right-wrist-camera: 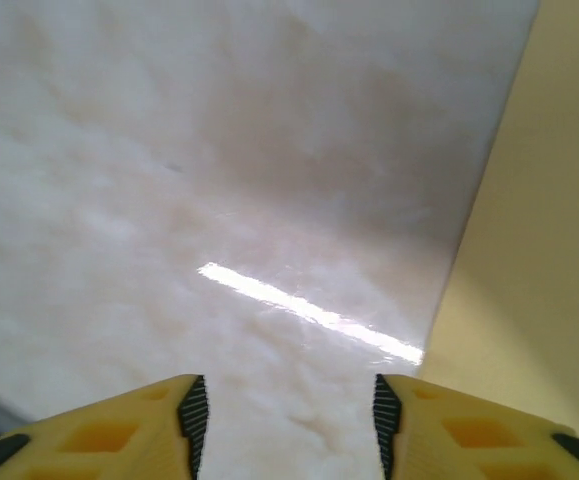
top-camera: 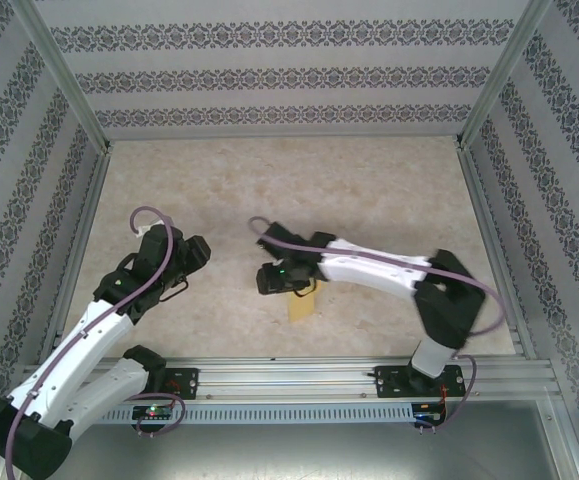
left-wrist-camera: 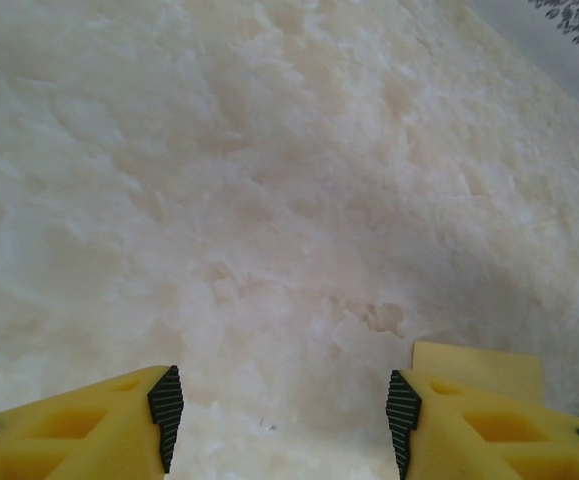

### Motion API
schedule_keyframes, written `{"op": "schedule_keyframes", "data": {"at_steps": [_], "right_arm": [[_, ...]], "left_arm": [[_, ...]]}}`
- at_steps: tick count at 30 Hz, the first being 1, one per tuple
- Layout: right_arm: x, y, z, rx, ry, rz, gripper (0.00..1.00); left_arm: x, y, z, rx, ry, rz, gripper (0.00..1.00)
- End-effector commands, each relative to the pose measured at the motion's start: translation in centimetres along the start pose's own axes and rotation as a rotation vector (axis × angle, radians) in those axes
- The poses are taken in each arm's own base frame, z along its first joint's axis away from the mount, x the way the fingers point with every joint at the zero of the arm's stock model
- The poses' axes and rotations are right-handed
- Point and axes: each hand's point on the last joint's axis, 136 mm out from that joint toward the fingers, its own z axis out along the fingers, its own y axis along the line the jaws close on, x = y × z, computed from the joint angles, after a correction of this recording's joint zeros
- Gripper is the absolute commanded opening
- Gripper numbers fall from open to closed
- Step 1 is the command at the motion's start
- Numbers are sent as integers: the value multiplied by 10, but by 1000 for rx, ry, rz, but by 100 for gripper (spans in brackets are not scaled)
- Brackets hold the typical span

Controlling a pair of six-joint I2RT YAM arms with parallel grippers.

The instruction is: Fold a paper plane with a square sheet of paper (pick it up from the middle)

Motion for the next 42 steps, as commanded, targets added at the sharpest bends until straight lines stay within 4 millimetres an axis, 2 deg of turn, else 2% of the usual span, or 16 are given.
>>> {"op": "schedule_keyframes", "data": {"at_steps": [1, 3, 6, 10, 13, 18, 25, 30, 38, 42], "right_arm": [[-17, 15, -20, -333, -85, 133, 36], [-11, 1, -17, -391, -96, 198, 28], [-1, -9, -8, -358, -62, 206, 21], [10, -26, 5, -274, -26, 217, 20], [14, -37, 11, -246, -28, 210, 21], [21, -42, 20, -269, -13, 209, 17], [28, -48, 28, -291, -13, 239, 16], [31, -51, 33, -293, -9, 256, 16], [30, -36, 34, -303, -13, 243, 17], [34, -49, 44, -240, -3, 283, 17]], "left_arm": [[11, -18, 15, 93, 68, 28, 57], [24, -37, 28, 169, 157, 35, 55], [43, -63, 50, 258, 301, 32, 50], [62, -97, 71, 364, 450, 53, 41], [80, -116, 80, 414, 561, 95, 40], [114, -128, 110, 393, 716, 109, 28], [147, -152, 137, 428, 835, 124, 22], [167, -140, 151, 370, 890, 127, 19], [180, -112, 166, 250, 906, 138, 18], [187, -104, 168, 225, 922, 152, 17]]}}
